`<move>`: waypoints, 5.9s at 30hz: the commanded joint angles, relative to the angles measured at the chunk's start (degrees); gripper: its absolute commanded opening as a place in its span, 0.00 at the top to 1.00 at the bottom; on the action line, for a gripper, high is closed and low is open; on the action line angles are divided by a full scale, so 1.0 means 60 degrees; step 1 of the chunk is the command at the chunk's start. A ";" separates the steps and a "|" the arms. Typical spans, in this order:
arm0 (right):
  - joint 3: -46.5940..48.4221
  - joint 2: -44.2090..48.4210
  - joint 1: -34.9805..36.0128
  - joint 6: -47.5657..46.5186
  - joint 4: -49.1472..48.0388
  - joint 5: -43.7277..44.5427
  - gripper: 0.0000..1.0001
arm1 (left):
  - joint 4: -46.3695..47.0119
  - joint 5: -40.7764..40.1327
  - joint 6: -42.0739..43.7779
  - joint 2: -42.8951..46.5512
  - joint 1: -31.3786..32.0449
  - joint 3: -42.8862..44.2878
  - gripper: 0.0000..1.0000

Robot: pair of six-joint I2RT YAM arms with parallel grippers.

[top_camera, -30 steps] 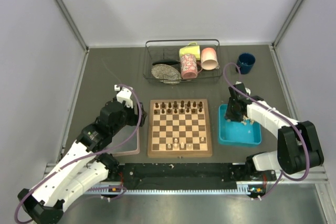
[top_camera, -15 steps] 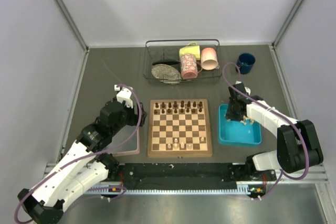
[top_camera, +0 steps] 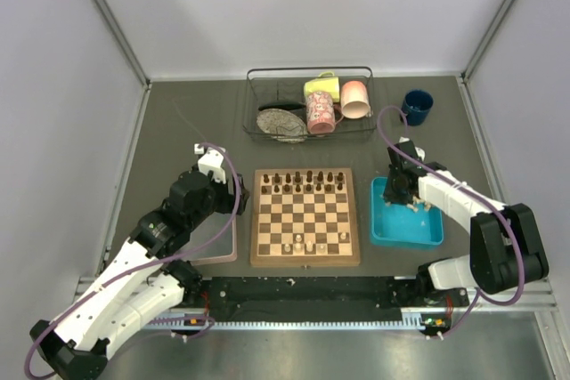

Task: Set up the chess pieces on the board

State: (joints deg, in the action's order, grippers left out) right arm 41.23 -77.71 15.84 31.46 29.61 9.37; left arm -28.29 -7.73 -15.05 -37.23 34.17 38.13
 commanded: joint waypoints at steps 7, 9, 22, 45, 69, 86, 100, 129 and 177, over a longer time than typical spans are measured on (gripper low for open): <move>0.0554 0.0866 -0.0032 -0.0351 0.0500 0.0270 1.00 | -0.0015 0.0423 -0.0187 0.0097 0.0032 0.0310 0.22; 0.0802 0.1231 -0.0046 -0.0454 0.1026 0.0488 1.00 | -0.0089 0.0438 -0.0202 0.0126 0.0032 0.0354 0.22; 0.2634 0.2992 0.2264 -0.0264 0.2594 0.0504 1.00 | -0.0514 -0.0119 0.0531 0.0200 0.0032 0.0398 0.22; 0.2562 0.0209 0.7131 0.2475 0.2405 0.1647 1.00 | -0.0030 0.0057 0.0619 0.0625 0.0032 0.0032 0.20; 0.2005 -0.0436 0.7688 0.3091 0.1833 0.1486 1.00 | 0.0087 -0.0162 0.1161 0.0756 0.0032 0.0120 0.20; 0.1522 -0.0451 0.7864 0.3501 0.1526 0.1486 1.00 | 0.0204 -0.0368 0.1102 0.1020 0.0032 -0.0115 0.21; 0.1375 -0.0642 0.7864 0.3516 0.1350 0.1325 1.00 | 0.0219 -0.0324 0.1102 0.1035 0.0032 -0.0144 0.20; 0.1448 -0.0642 0.7878 0.3457 0.1496 0.1442 0.86 | 0.0277 -0.0236 0.1116 0.1064 0.0032 -0.0188 0.20; 0.1902 -0.0612 0.7864 0.3267 0.1614 0.1515 0.69 | 0.0292 -0.0250 0.1116 0.1093 0.0032 -0.0217 0.19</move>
State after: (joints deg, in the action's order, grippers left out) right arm 49.63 -81.19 62.15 51.64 40.12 17.72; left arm -29.91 -9.43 -8.86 -31.24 34.17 36.91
